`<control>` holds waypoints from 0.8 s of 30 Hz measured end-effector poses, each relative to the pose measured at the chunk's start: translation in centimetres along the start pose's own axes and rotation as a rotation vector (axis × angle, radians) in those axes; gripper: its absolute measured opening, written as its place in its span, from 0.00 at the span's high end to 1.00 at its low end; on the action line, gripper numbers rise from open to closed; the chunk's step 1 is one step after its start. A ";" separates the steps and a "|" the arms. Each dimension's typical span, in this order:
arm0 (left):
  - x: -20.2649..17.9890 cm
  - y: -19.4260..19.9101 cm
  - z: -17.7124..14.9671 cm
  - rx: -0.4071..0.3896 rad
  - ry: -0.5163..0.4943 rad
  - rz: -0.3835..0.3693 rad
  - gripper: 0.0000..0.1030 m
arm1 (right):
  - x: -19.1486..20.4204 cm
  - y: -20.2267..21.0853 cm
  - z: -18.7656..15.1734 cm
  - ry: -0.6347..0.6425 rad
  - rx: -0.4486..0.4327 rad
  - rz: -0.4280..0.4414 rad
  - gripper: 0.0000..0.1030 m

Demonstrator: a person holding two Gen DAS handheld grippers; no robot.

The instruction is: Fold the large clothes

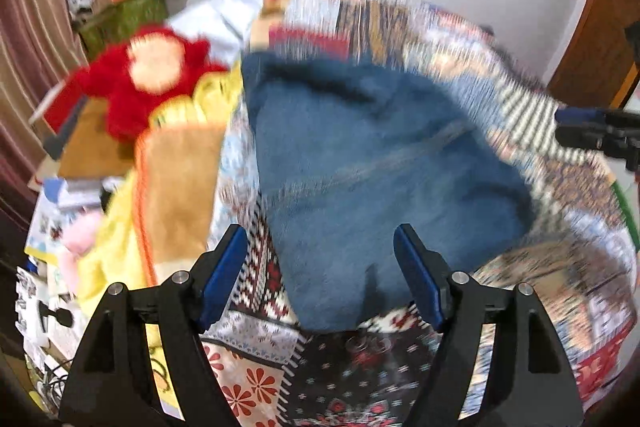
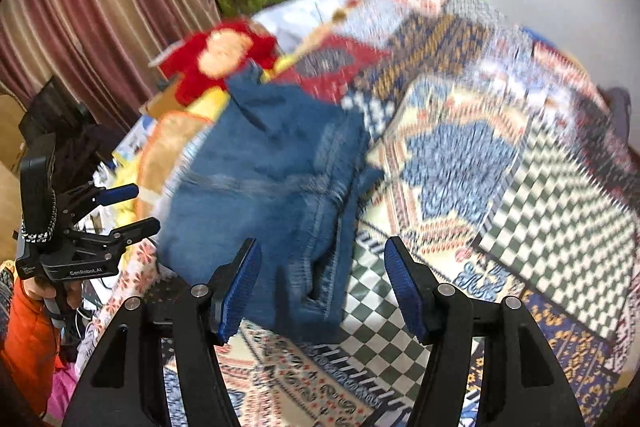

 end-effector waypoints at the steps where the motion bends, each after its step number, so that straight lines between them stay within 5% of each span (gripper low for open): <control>1: -0.3 1.6 0.3 -0.042 0.006 0.000 0.27 | 0.5 1.2 -0.2 0.006 -0.030 0.004 0.41; 9: -2.7 13.5 1.1 -0.376 0.040 -0.029 0.27 | 5.9 13.1 -2.1 0.045 -0.368 0.013 0.41; 15: -5.9 21.2 -1.8 -0.597 0.019 -0.024 0.27 | 9.5 20.6 -5.9 0.057 -0.604 0.029 0.41; 24: -7.6 25.2 -6.3 -0.730 0.067 -0.020 0.25 | 14.1 25.1 -12.3 0.061 -0.775 -0.071 0.41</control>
Point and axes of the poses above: each gripper's, at about its wrist camera, not at the fingertips, and y roughly against the way its jaws point, x to its left, z to its top, the point moved 3 cm from there along -y, roughly the way its jaws point, and after that the axes turned 12 degrees about x, right-handed, at the moved point
